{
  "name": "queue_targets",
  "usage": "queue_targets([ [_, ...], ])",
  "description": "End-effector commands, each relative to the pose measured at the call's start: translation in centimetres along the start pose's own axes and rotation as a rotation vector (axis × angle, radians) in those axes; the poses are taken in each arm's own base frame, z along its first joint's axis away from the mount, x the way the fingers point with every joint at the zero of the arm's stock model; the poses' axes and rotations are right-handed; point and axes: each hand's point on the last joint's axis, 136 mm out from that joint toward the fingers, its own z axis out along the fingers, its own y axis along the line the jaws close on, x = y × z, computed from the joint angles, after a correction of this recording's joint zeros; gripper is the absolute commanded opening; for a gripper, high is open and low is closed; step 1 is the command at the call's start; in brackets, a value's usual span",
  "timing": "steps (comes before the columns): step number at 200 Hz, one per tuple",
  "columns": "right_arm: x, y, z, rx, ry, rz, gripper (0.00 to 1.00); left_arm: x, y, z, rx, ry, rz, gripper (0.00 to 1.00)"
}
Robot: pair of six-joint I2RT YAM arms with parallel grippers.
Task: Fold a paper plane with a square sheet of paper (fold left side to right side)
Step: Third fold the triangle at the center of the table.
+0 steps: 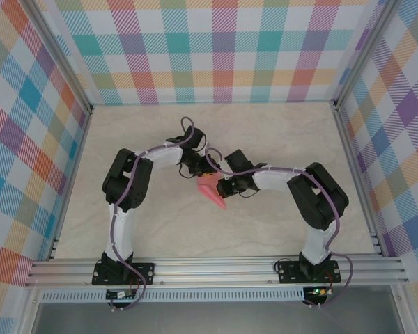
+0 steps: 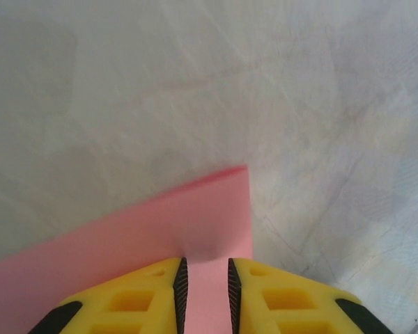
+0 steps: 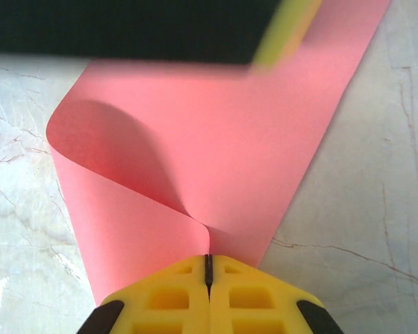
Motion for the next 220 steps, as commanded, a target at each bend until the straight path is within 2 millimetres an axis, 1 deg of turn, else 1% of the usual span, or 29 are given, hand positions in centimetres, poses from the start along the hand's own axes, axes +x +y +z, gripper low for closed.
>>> queue_targets([
  [1, 5.4, -2.0, 1.8, 0.08, 0.174, -0.003, 0.0, -1.7, 0.5, -1.5, 0.018, 0.003, -0.018, 0.27],
  [13, 5.4, -1.8, 1.8, 0.083, 0.176, -0.013, 0.0, -2.5, 0.5, -2.2, 0.018, -0.003, -0.011, 0.28],
  [27, 5.3, -1.8, 1.8, 0.086, 0.177, -0.016, 0.0, -3.4, 0.5, -3.4, 0.024, -0.02, -0.017, 0.28],
  [44, 5.2, -1.6, 1.7, 0.084, 0.174, -0.016, 0.0, -3.8, 0.5, -5.3, 0.027, -0.06, -0.013, 0.24],
  [54, 5.0, -1.6, 1.7, 0.082, 0.171, -0.016, 0.0, -3.1, 0.6, -6.2, 0.021, -0.073, -0.009, 0.21],
  [59, 5.0, -1.5, 1.7, 0.08, 0.169, -0.016, 0.0, -2.8, 0.4, -6.8, 0.03, -0.086, -0.001, 0.2],
  [68, 4.9, -1.5, 1.6, 0.078, 0.167, -0.017, 0.0, -1.8, 0.2, -7.3, 0.051, -0.094, -0.007, 0.18],
  [87, 4.8, -1.4, 1.7, 0.075, 0.165, -0.018, 0.0, 0.7, 0.0, -7.5, 0.122, -0.085, -0.049, 0.13],
  [98, 4.8, -1.3, 1.7, 0.074, 0.168, -0.022, 0.0, 2.1, -0.3, -7.4, 0.158, -0.076, -0.064, 0.12],
  [102, 4.9, -1.4, 1.7, 0.074, 0.17, -0.021, 0.0, 2.9, -0.3, -7.2, 0.163, -0.061, -0.075, 0.11],
  [107, 4.9, -1.4, 1.7, 0.076, 0.171, -0.023, 0.0, 2.9, -0.9, -7.2, 0.191, -0.078, -0.059, 0.11],
  [137, 4.8, -1.4, 1.7, 0.076, 0.172, -0.024, 0.0, 6.0, -2.3, -5.5, 0.242, -0.007, -0.054, 0.1],
  [169, 4.8, -1.4, 1.8, 0.076, 0.173, -0.023, 0.0, 7.3, -2.5, -3.5, 0.222, 0.032, -0.058, 0.09],
  [195, 4.9, -1.3, 1.8, 0.078, 0.175, -0.026, 0.0, 8.0, -1.7, -1.8, 0.18, 0.056, -0.071, 0.09],
  [220, 4.9, -1.3, 1.7, 0.078, 0.176, -0.027, 0.0, 8.6, -0.4, -0.8, 0.129, 0.069, -0.082, 0.08],
])
